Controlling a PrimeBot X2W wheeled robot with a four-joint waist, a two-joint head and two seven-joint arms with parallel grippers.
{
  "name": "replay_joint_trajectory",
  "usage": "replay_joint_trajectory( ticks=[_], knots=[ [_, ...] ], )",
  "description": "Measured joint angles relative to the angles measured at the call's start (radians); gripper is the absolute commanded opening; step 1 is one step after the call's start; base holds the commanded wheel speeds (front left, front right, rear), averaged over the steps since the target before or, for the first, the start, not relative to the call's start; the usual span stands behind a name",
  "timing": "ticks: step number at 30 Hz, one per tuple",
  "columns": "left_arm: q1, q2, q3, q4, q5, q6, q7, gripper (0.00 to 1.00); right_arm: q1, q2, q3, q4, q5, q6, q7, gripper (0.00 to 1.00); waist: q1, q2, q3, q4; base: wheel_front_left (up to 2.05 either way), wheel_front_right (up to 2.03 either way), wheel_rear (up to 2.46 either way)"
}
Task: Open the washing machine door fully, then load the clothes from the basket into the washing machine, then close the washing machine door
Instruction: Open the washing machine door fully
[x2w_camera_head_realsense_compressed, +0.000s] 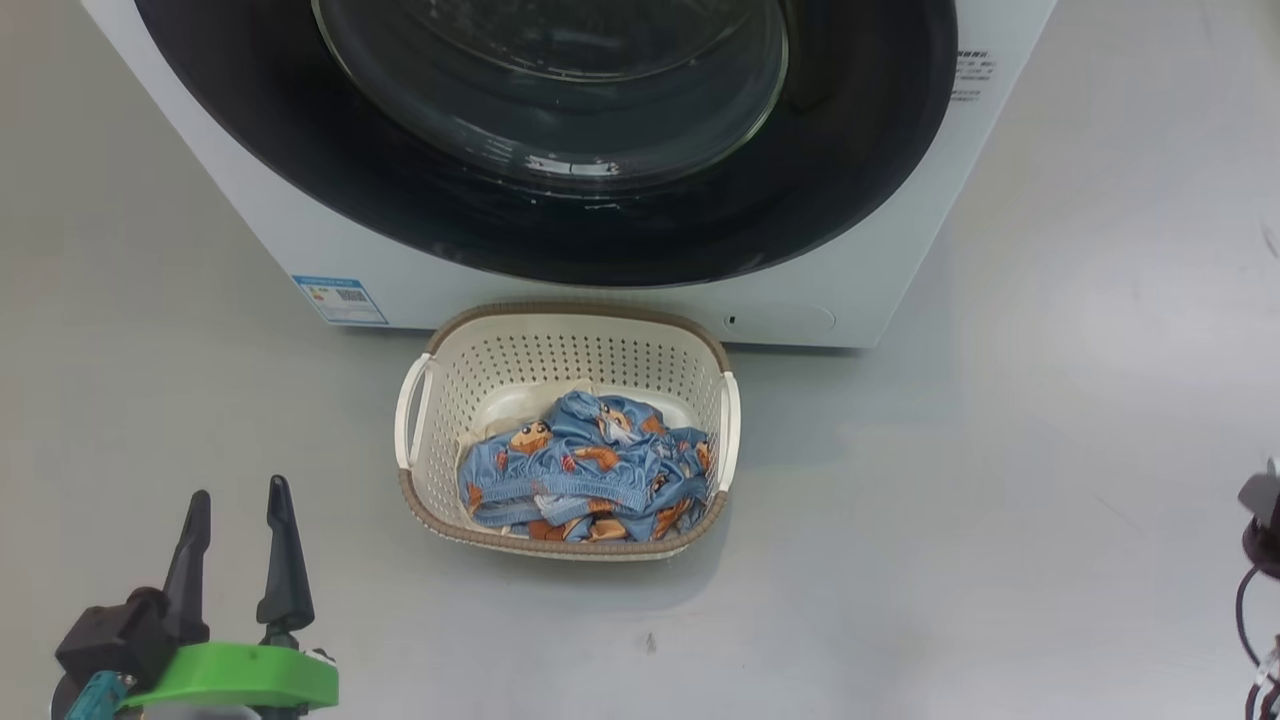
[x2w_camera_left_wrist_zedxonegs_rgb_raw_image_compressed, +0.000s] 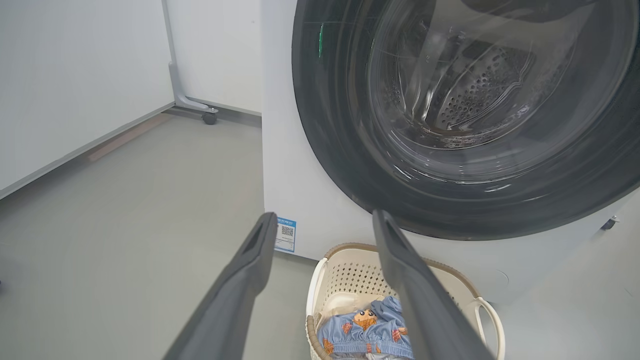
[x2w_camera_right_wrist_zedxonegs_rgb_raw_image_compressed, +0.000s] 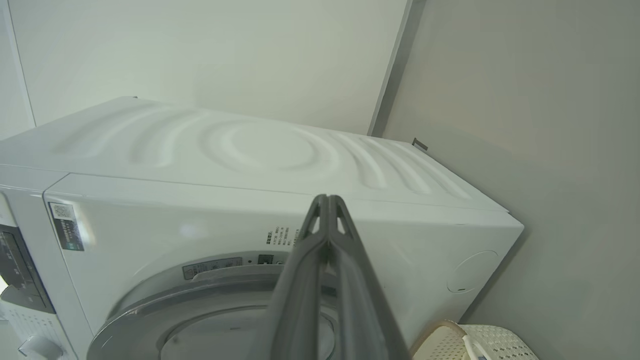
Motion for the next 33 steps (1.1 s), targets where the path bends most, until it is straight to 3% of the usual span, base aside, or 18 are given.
replay_joint_trajectory(
  ticks=[18,33],
  knots=[
    [-0.044,-0.001,-0.03,0.002,0.0,0.0,0.0,1.0,-0.251,-0.084,0.084,-0.032,0.008,0.0,0.134,0.0,0.0001,0.0,0.127,0.035,0.0,0.0,0.0],
    [-0.06,-0.002,-0.046,0.002,-0.003,0.0,0.0,1.0,-0.397,-0.083,0.156,-0.037,0.008,0.0,0.194,0.0,0.0001,0.0,0.167,0.089,0.0,0.0,0.0]
  ],
)
